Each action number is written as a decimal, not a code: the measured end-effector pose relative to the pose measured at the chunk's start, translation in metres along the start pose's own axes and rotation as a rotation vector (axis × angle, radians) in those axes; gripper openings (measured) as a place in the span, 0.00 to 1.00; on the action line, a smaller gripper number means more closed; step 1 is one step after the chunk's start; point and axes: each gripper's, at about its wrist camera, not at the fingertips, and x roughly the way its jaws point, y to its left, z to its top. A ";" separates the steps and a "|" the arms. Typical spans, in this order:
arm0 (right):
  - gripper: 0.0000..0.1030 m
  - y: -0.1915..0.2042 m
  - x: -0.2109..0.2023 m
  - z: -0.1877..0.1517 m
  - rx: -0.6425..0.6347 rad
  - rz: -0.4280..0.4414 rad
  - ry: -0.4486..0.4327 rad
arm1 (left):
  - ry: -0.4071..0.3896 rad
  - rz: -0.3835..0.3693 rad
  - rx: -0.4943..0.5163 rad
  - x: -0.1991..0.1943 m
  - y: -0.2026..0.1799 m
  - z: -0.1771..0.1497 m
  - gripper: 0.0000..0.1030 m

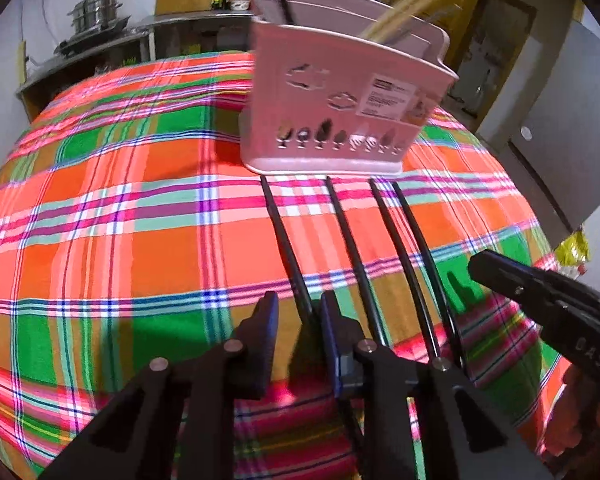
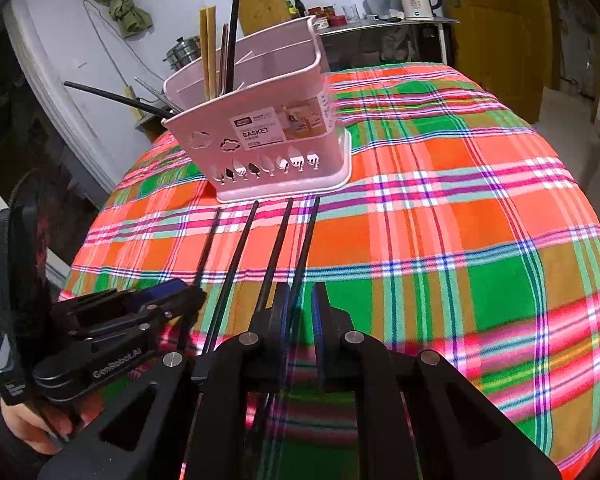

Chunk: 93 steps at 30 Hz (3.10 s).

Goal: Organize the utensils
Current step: 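Grasp a black chopstick with the left tool while the right tool grasps another black chopstick, then lift both held black chopsticks upright and carry them over the pink basket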

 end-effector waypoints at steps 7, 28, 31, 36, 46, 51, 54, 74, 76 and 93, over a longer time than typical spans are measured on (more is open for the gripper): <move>0.11 0.002 0.024 0.019 0.003 -0.011 0.033 | 0.019 -0.031 -0.061 0.005 0.019 0.020 0.23; 0.09 0.010 0.066 0.050 -0.021 -0.103 0.067 | 0.035 0.024 -0.033 0.029 0.013 0.055 0.11; 0.05 0.012 0.067 0.051 -0.032 -0.116 0.071 | 0.041 0.009 -0.036 0.028 0.012 0.053 0.09; 0.05 0.012 0.063 0.049 -0.020 -0.096 0.071 | 0.044 -0.015 -0.041 0.021 0.011 0.050 0.07; 0.05 0.020 0.022 0.058 -0.039 -0.075 -0.004 | -0.032 -0.042 -0.008 -0.024 0.003 0.059 0.06; 0.05 0.025 -0.006 0.068 -0.042 -0.058 -0.062 | -0.096 -0.050 0.018 -0.057 -0.001 0.070 0.05; 0.04 0.032 -0.020 0.075 -0.046 -0.051 -0.100 | -0.136 -0.055 0.031 -0.077 -0.004 0.077 0.05; 0.04 0.056 -0.123 0.071 -0.098 -0.031 -0.299 | -0.267 -0.065 0.089 -0.155 -0.024 0.065 0.05; 0.04 0.056 -0.132 0.062 -0.098 -0.033 -0.305 | -0.266 -0.058 0.093 -0.157 -0.024 0.058 0.05; 0.04 0.064 -0.161 0.040 -0.131 -0.039 -0.342 | -0.253 -0.083 0.087 -0.177 -0.026 0.042 0.05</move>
